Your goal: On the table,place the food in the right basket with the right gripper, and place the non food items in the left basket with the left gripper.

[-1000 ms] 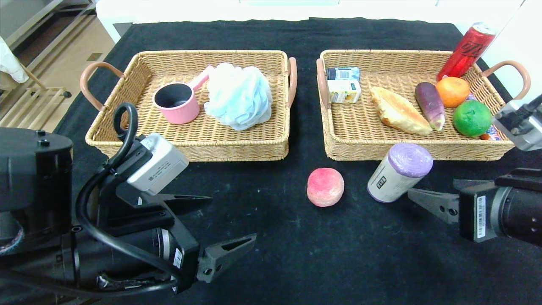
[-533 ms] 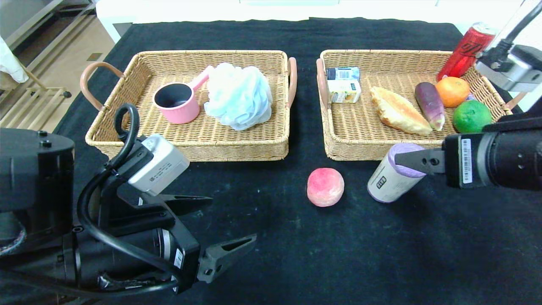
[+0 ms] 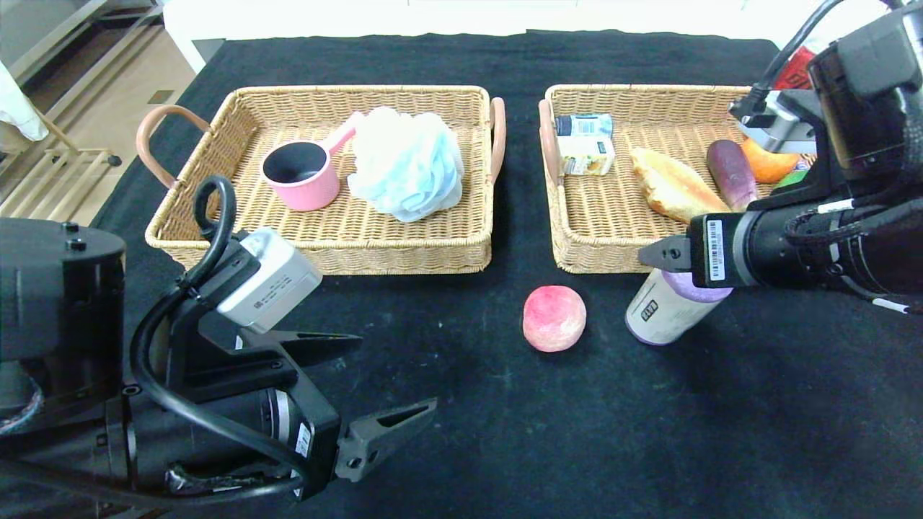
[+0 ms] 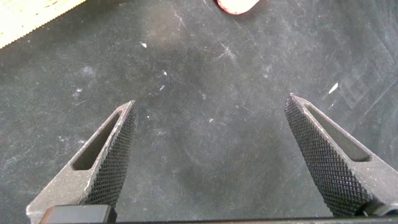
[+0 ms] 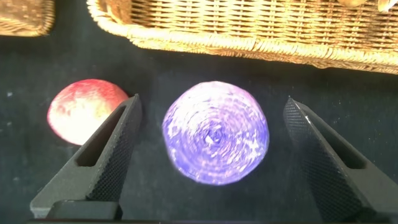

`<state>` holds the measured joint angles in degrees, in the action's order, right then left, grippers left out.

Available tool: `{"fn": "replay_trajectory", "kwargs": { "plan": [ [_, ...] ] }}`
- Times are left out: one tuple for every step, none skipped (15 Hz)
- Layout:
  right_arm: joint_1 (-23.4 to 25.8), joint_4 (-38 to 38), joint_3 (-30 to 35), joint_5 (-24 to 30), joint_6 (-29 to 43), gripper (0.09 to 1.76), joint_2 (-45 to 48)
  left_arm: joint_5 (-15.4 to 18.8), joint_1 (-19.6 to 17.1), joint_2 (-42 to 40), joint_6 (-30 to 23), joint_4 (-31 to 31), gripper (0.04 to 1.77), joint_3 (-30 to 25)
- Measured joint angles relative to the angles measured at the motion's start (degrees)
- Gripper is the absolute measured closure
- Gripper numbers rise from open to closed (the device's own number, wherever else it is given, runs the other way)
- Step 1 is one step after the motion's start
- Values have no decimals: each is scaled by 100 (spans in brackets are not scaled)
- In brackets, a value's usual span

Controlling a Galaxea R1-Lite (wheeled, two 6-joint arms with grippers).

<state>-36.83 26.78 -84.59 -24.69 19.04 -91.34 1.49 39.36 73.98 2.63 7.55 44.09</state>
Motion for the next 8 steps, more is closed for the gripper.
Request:
{"fn": "replay_trajectory", "kwargs": {
  "plan": [
    [10, -7, 13, 0, 0, 18, -30, -1, 0, 5, 0, 0, 9, -2],
    [12, -13, 28, 0, 13, 17, -69, -1, 0, 7, 0, 0, 9, -5],
    [30, -22, 41, -4, 52, 17, -129, 0, 0, 7, 0, 0, 9, -5],
    [59, -29, 48, 0, 157, 16, -196, 0, 0, 10, 0, 2, 9, -7],
    [89, -33, 52, -4, 240, 16, -265, -1, 0, 7, 0, 2, 9, -7],
    [130, -30, 57, -4, 269, 16, -330, 0, 0, 7, 0, 5, 9, -7],
    [166, -33, 61, -4, 273, 16, -380, -1, 0, 7, 0, 5, 9, -7],
    [183, -38, 63, -6, 273, 31, -416, 0, 0, 7, 0, 2, 9, -7]
  ]
}}
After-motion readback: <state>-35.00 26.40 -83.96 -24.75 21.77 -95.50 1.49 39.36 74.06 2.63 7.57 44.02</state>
